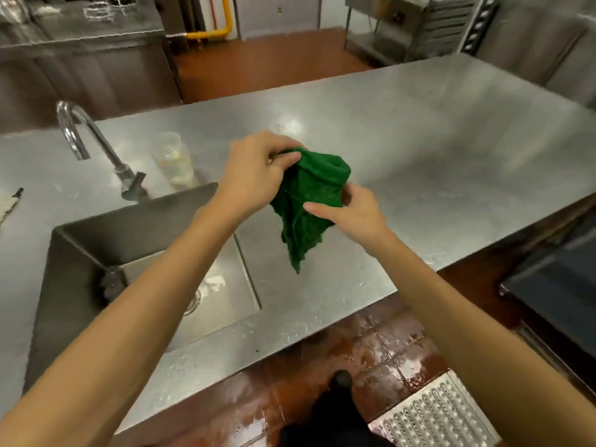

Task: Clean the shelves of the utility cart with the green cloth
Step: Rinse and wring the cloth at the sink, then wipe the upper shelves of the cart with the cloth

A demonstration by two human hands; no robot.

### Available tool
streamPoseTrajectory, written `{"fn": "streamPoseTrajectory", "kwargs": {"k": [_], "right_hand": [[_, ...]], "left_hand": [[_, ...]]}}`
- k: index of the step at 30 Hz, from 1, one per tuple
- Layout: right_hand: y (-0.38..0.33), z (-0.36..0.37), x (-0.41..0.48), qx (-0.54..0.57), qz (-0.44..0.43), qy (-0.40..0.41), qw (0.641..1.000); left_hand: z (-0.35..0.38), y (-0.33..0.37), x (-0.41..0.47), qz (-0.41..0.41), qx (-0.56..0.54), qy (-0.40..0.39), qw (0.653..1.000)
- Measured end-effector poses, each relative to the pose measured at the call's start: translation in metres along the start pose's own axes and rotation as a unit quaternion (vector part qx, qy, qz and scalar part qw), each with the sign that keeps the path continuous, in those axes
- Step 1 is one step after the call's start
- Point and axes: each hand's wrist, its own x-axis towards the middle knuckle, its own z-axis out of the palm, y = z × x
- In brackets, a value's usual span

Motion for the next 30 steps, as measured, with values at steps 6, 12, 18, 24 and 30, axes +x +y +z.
{"fn": "streamPoseTrajectory", "kwargs": {"k": [6,12,18,24,30], "right_hand": [[0.015,-0.108,-0.047,0.020,0.006,0.130,0.991],[0.036,-0.212,-0.106,0.040,-0.028,0.210,0.976],[0.058,-0.314,-0.177,0.028,-0.061,0.229,0.971],[0.066,-0.418,-0.246,-0.004,-0.060,0.233,0.971],[0.098,-0.515,-0.301,-0.087,-0.049,0.323,0.941]], "left_hand": [[0.057,0.083,0.019,0.077,-0.074,-0.055,0.993],[0.126,0.182,0.034,0.167,-0.104,-0.091,0.976],[0.206,0.294,0.038,0.126,-0.260,-0.292,0.912],[0.294,0.392,0.037,0.147,-0.270,-0.318,0.897],[0.360,0.465,0.035,0.169,-0.240,-0.330,0.897]]}}
